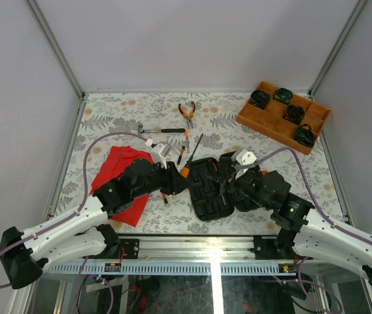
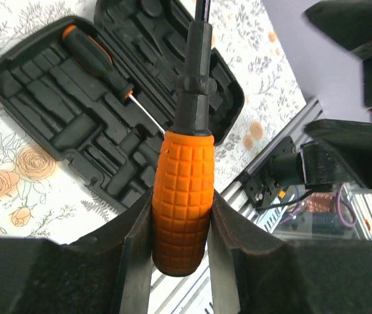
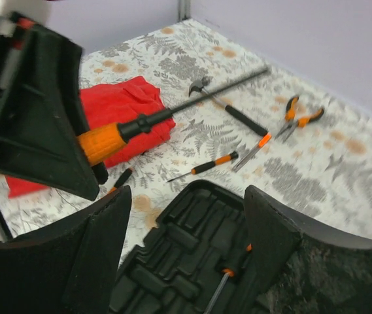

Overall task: Sort the tools into containers
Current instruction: Pick up the screwdriver from the center of the board.

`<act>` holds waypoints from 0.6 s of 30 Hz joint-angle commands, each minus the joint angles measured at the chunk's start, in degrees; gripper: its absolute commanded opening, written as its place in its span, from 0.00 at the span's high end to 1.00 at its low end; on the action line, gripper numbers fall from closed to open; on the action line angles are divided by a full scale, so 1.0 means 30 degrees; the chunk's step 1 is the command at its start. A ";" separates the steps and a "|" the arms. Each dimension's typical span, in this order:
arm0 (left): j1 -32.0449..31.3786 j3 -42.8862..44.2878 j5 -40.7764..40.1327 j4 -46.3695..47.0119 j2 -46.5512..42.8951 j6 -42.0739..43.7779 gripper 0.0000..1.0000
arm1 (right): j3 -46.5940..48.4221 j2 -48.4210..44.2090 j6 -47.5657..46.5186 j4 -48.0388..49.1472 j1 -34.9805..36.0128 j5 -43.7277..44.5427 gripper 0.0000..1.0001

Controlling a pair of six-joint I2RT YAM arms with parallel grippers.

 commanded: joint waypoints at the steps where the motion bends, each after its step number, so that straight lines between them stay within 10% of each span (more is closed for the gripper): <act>1: -0.0057 -0.0423 -0.1639 0.2873 -0.1017 -0.0656 1.00 | 0.0481 0.0758 0.6500 0.1156 0.0032 0.3191 0.25; 11: -0.0059 -0.0422 -0.3339 0.2458 -0.2140 -0.0598 1.00 | 0.3246 0.2261 1.0967 -0.4992 0.0000 0.5199 0.00; 18: -0.0055 -0.0485 -0.4303 0.2051 -0.3034 -0.0601 1.00 | 0.3194 0.2807 1.1902 -0.4681 -0.0063 0.3496 0.01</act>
